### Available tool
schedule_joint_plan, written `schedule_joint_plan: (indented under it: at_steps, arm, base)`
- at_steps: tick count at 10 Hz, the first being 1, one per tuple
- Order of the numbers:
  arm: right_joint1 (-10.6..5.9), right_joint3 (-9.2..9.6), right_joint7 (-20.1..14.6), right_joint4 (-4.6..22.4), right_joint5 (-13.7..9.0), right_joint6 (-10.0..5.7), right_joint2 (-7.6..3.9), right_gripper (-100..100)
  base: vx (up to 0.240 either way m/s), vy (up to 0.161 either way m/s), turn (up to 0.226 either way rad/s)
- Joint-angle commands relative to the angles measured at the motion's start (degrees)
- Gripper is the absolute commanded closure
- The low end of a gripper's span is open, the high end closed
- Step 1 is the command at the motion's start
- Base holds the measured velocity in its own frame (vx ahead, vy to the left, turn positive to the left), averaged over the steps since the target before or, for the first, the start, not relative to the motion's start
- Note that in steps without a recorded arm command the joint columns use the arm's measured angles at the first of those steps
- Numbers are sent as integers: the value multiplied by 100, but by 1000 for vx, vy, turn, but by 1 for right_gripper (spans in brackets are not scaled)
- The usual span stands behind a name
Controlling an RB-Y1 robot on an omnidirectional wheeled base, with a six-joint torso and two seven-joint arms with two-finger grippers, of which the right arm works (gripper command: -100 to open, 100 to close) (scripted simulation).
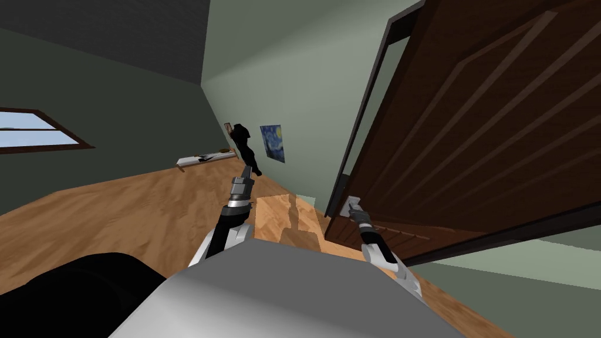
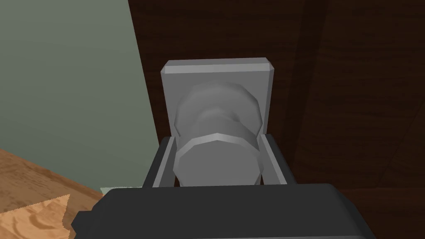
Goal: Pull the door open
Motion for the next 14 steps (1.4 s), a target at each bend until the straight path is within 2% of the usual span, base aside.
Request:
schedule_joint_plan:
  at_steps: [1,3,7,8,9,10,14]
  arm:
    - [62,80,-102,-42,17,-74,-105,100]
    - [134,175,-222,-93,38,-162,-229,100]
    - [331,432,-547,-228,93,-400,-564,100]
    - [299,401,-486,-212,86,-320,-513,100]
    - [389,504,-615,-226,115,-435,-637,100]
    - [407,523,-645,-232,121,-467,-670,100]
    - [574,702,-927,-290,178,-762,-980,100]
  base:
    - [-142,-32,126]
    - [-244,-93,130]
    - [-263,-102,146]
    - [-120,-36,34]
    - [-162,-32,130]
    - [-206,-96,125]
    - [-189,-87,126]
